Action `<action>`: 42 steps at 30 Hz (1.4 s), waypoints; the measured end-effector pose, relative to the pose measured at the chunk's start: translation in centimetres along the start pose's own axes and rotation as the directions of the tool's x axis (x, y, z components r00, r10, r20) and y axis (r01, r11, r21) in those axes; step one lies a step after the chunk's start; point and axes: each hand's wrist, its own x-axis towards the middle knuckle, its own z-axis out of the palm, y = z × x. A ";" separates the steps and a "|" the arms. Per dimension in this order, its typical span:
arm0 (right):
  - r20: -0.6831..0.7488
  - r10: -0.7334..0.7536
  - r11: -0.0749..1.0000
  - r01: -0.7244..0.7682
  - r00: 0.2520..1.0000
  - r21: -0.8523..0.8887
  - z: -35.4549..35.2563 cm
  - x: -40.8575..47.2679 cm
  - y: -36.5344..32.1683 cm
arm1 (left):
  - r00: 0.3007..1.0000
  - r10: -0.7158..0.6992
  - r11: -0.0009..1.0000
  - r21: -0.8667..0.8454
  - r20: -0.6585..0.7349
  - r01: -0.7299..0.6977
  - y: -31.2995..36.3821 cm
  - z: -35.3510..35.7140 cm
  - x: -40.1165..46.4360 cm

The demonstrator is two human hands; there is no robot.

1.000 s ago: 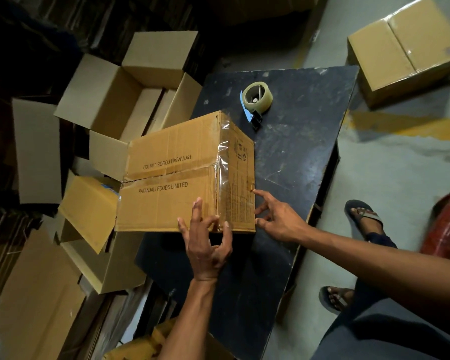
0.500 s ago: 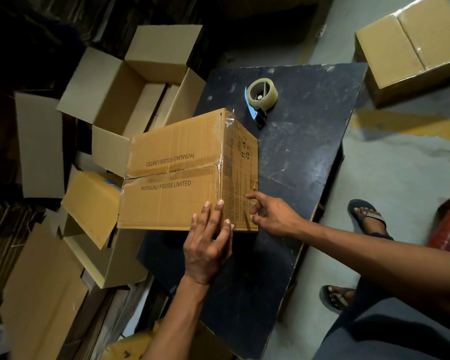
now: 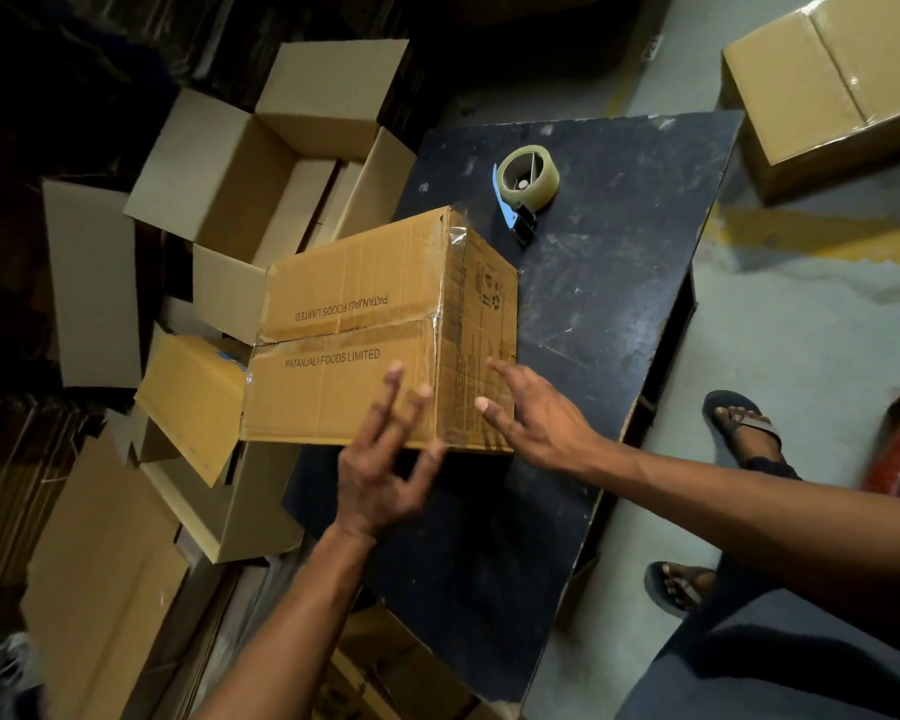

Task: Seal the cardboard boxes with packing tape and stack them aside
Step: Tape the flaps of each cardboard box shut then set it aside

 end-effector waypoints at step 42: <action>-0.140 -0.037 0.989 0.057 0.989 0.138 -9.5 14.9 2.0 | 0.758 -0.651 0.752 0.099 -0.042 0.652 -6.8 7.2 20.6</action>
